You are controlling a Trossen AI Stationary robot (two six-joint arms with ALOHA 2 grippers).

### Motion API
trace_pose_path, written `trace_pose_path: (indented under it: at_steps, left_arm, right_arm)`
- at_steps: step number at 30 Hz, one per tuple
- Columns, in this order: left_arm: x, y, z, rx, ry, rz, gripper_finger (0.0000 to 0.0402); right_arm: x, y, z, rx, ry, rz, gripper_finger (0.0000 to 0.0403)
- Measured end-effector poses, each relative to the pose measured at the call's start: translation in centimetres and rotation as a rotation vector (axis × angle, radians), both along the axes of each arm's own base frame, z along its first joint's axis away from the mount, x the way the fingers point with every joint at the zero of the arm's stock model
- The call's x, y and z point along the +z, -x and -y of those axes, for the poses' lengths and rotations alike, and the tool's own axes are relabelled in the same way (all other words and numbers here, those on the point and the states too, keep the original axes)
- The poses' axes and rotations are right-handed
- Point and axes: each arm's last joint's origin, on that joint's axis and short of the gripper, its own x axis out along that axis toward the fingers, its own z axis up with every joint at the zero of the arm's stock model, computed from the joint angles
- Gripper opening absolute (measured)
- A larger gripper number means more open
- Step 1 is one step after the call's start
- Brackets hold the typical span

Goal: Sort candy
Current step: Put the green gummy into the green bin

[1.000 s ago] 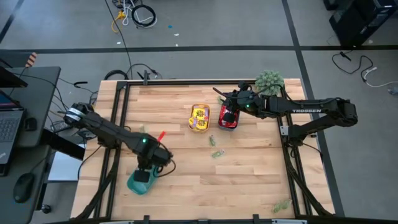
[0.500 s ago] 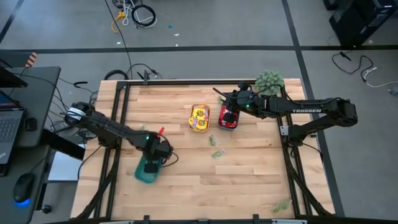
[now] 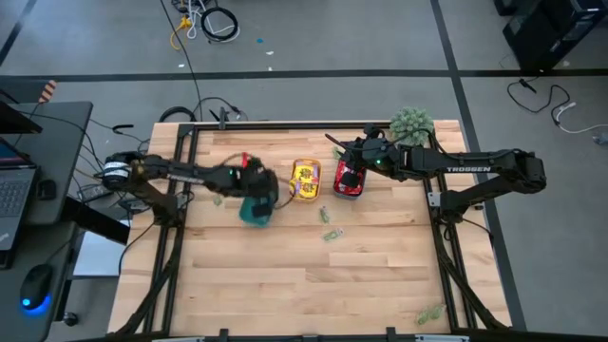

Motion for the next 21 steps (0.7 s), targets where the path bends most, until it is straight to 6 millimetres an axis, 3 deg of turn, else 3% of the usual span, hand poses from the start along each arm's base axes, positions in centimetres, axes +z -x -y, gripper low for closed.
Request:
trace_pose_path:
  at_steps: [6, 13, 21]
  left_arm:
    - [0.0, 1.1, -4.6, 0.093, 0.03, -0.005, 0.0]
    - [0.0, 1.6, -5.6, 0.1, 0.085, -0.017, 0.0014]
    - [2.6, 1.1, -5.4, 0.089, 0.108, -0.093, 0.0096]
  right_arm:
    - [0.0, 0.0, 0.0, 0.0, 0.001, -0.003, 0.0113]
    - [0.0, 0.0, 0.0, 0.0, 0.0, -0.007, 0.0115]
    - [-0.1, 0.0, 0.0, -0.001, -0.003, -0.006, 0.0129]
